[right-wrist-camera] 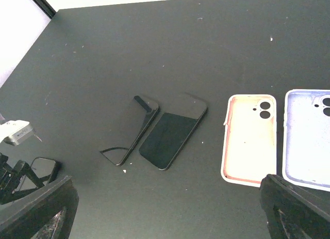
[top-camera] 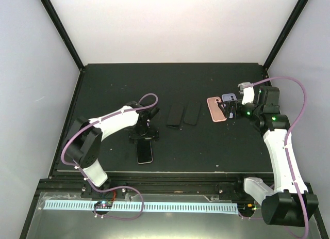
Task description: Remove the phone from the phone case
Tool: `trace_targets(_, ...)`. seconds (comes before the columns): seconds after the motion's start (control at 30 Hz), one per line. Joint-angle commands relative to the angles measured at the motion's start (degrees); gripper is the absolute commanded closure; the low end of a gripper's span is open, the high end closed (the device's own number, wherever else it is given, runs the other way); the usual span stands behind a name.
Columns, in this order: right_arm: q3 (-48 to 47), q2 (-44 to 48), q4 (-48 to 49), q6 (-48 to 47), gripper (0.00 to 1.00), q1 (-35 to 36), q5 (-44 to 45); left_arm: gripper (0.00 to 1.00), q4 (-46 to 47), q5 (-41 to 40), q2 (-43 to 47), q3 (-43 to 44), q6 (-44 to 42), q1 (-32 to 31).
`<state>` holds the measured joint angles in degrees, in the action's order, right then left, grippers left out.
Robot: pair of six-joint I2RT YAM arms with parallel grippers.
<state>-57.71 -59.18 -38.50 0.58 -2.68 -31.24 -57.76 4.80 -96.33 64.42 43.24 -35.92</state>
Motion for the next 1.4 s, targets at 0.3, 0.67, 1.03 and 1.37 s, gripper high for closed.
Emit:
trace_targets(0.3, 0.41, -0.44, 0.99, 0.57, 0.04, -0.17, -1.56, 0.05, 0.62, 2.23, 0.67, -3.29, 2.91, 1.25)
trace_targets(0.67, 0.15, -1.27, 0.89, 0.74, 0.03, -0.14, -0.49, 0.07, 1.63, 2.23, -1.25, -4.84, 2.83, 2.72)
trace_targets(1.03, 0.23, -1.76, 0.86, 0.83, 0.04, -0.19, -0.57, 0.09, 4.29, 4.32, -3.51, -4.31, 1.71, 2.76)
trace_targets(1.37, 0.23, -2.07, 0.88, 0.83, 0.03, -0.18, -0.34, 0.13, 4.64, 2.63, -5.27, -4.68, 3.17, 2.74)
